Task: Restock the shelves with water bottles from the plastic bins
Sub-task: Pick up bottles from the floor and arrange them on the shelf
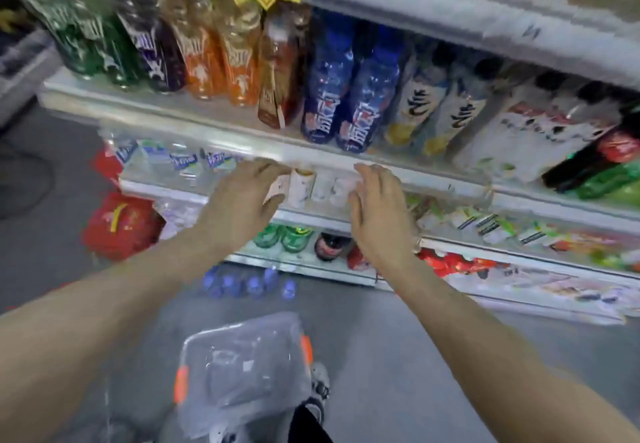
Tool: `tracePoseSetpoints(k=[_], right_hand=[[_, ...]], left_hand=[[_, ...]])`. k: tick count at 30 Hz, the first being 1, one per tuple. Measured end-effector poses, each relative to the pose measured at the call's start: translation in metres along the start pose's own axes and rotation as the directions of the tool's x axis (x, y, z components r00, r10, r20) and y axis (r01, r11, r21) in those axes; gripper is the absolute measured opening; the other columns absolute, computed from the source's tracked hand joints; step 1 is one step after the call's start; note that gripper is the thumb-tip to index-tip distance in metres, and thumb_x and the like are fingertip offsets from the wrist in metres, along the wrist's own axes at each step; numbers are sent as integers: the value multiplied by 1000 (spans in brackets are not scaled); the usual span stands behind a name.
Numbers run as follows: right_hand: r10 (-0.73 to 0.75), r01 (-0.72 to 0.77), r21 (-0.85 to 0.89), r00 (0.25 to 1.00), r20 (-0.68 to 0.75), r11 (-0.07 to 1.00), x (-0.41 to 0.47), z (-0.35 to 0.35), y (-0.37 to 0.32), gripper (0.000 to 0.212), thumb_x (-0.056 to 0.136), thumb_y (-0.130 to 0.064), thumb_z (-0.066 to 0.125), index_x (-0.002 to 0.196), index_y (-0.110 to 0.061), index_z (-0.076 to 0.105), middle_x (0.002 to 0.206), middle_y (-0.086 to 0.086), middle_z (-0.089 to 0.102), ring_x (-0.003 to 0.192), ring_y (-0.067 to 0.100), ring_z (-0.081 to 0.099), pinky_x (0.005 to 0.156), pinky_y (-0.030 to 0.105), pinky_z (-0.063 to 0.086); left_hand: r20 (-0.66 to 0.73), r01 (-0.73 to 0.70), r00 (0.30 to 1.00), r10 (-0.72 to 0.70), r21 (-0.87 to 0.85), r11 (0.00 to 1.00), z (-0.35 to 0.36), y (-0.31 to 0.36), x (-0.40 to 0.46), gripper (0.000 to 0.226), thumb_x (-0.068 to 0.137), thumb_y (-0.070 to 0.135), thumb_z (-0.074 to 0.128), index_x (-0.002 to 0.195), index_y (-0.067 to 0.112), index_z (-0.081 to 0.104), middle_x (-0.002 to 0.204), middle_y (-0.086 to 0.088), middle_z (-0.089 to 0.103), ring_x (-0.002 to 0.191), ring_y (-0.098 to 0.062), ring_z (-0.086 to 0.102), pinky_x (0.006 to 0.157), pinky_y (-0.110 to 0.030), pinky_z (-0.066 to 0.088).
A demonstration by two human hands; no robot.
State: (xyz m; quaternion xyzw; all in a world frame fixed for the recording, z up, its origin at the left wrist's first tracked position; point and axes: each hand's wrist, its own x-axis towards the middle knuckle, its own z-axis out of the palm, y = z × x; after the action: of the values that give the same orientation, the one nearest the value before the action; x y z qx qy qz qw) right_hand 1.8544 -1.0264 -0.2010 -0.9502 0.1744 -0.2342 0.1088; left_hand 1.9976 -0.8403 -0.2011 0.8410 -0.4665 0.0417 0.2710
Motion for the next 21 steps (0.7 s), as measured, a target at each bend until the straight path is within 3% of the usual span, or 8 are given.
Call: tracePoseSetpoints(k=[4,7,10,12,17,21], right_hand=[[11,-19,49,986,167,999,-61,110,13,39,89,-11,59,127,-6,54,120,16,56,107,34,52,93,42,46],[31,-62,96,953,302,993,-103,197,35,39,87,-10,59,126,-5,54,118,16,56,103,34,54,89,44,49],[60,-109,90,900,433,990,-144,281,60,41,88,-13,61,127,-4,53,117,16,55,103,36,55,86,46,51],[88,-145,72,855,511,987,-170,334,75,43,88,-15,63,128,-5,52,114,16,55,100,36,56,81,46,52],[127,-187,25,754,644,982,-215,449,101,48,88,-16,64,132,-2,50,125,22,52,105,42,54,87,48,47],[166,-241,22,729,664,970,-235,531,116,54,90,-16,63,139,-3,45,131,23,49,113,41,50,94,47,45]], left_hand=[[136,105,986,-98,-44,993,107,-57,-66,39,81,29,50,116,14,58,110,-15,64,97,-35,62,88,-37,46],[240,208,950,-197,-17,978,184,-95,-115,41,79,29,48,110,8,65,108,-13,64,96,-36,62,87,-37,42],[307,296,905,-295,45,954,255,-130,-159,37,76,17,71,110,4,65,110,-15,63,94,-40,62,80,-42,52],[357,326,875,-329,70,943,302,-153,-184,51,67,8,82,115,3,64,111,-18,63,94,-42,63,77,-45,54],[402,376,827,-392,122,919,401,-208,-220,62,67,6,81,124,0,59,121,-23,59,103,-44,59,86,-47,50],[402,388,819,-410,137,911,475,-249,-233,68,71,4,76,132,-5,49,135,-26,48,121,-45,49,98,-50,44]])
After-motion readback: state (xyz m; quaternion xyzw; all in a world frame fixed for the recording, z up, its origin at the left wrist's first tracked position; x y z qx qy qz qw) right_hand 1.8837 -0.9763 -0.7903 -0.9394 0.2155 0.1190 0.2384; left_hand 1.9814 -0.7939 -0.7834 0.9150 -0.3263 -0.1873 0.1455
